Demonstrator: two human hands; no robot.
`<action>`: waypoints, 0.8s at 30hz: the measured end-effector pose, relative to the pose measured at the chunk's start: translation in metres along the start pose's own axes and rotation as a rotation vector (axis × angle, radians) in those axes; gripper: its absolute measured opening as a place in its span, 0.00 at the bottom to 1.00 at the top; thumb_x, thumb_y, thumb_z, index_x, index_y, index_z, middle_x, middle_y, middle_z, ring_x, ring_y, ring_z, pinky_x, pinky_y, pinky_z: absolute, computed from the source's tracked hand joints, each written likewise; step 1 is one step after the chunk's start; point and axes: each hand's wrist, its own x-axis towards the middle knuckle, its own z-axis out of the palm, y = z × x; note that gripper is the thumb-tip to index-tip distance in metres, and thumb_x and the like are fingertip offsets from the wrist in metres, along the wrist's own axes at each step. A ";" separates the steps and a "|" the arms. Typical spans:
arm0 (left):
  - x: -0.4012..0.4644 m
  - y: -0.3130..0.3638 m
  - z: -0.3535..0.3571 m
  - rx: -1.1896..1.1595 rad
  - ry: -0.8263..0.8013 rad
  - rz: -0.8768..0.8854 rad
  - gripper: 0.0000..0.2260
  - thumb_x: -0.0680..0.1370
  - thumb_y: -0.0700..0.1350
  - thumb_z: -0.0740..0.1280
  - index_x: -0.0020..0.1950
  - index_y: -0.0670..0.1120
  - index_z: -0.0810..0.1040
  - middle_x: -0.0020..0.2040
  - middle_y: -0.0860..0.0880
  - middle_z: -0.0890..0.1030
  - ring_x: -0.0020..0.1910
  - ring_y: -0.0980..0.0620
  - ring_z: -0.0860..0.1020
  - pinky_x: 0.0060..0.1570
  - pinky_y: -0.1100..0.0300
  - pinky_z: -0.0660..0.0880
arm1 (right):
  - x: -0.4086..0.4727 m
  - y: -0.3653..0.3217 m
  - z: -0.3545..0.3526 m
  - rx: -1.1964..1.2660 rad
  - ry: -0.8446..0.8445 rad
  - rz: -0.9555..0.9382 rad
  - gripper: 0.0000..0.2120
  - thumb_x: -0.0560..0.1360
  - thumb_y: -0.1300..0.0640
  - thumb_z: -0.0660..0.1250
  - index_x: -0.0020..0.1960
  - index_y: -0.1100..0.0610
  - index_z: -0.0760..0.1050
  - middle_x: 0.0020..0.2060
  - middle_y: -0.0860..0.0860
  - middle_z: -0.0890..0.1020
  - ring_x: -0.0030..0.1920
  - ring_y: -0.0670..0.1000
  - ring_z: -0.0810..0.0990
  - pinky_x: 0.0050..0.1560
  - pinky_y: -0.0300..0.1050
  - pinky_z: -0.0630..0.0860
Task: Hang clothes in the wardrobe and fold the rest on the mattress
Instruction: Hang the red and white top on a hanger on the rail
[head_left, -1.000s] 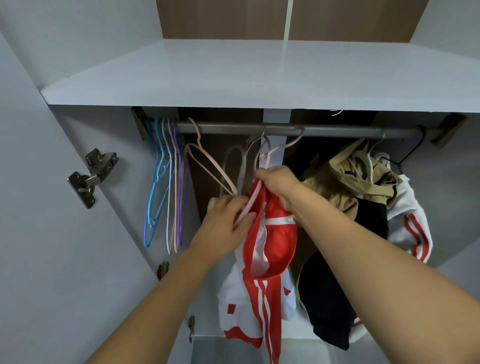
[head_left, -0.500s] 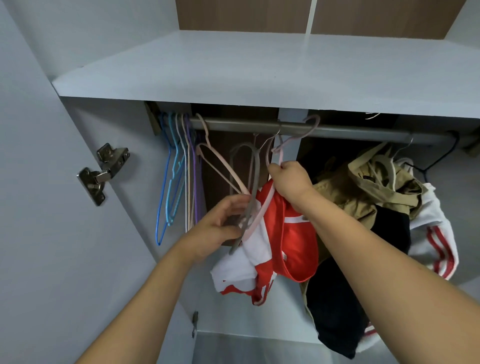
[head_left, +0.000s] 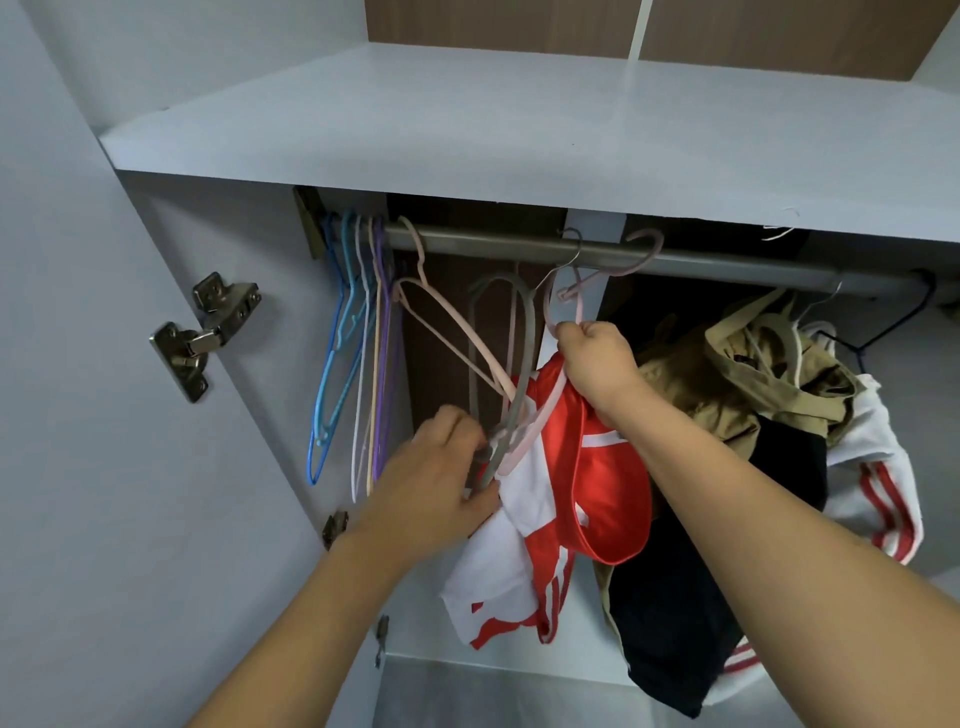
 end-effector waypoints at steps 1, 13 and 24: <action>-0.001 0.003 0.000 0.122 0.043 0.025 0.15 0.78 0.57 0.66 0.60 0.52 0.71 0.53 0.55 0.68 0.43 0.57 0.69 0.45 0.69 0.68 | 0.000 0.001 0.001 -0.023 0.008 -0.008 0.21 0.80 0.52 0.60 0.29 0.55 0.65 0.23 0.50 0.69 0.24 0.50 0.70 0.29 0.40 0.65; 0.005 0.024 -0.017 0.392 0.152 0.081 0.12 0.81 0.52 0.60 0.39 0.51 0.69 0.32 0.54 0.73 0.24 0.57 0.63 0.27 0.68 0.52 | -0.006 0.015 0.006 -0.251 0.070 -0.073 0.20 0.80 0.53 0.58 0.30 0.57 0.67 0.28 0.52 0.72 0.32 0.53 0.72 0.33 0.43 0.62; 0.005 -0.025 -0.005 0.204 0.388 -0.393 0.13 0.82 0.55 0.57 0.39 0.51 0.67 0.30 0.55 0.66 0.26 0.56 0.67 0.26 0.65 0.56 | -0.005 0.040 -0.051 -0.312 0.065 0.028 0.19 0.80 0.53 0.58 0.32 0.57 0.69 0.29 0.53 0.73 0.33 0.55 0.72 0.37 0.45 0.65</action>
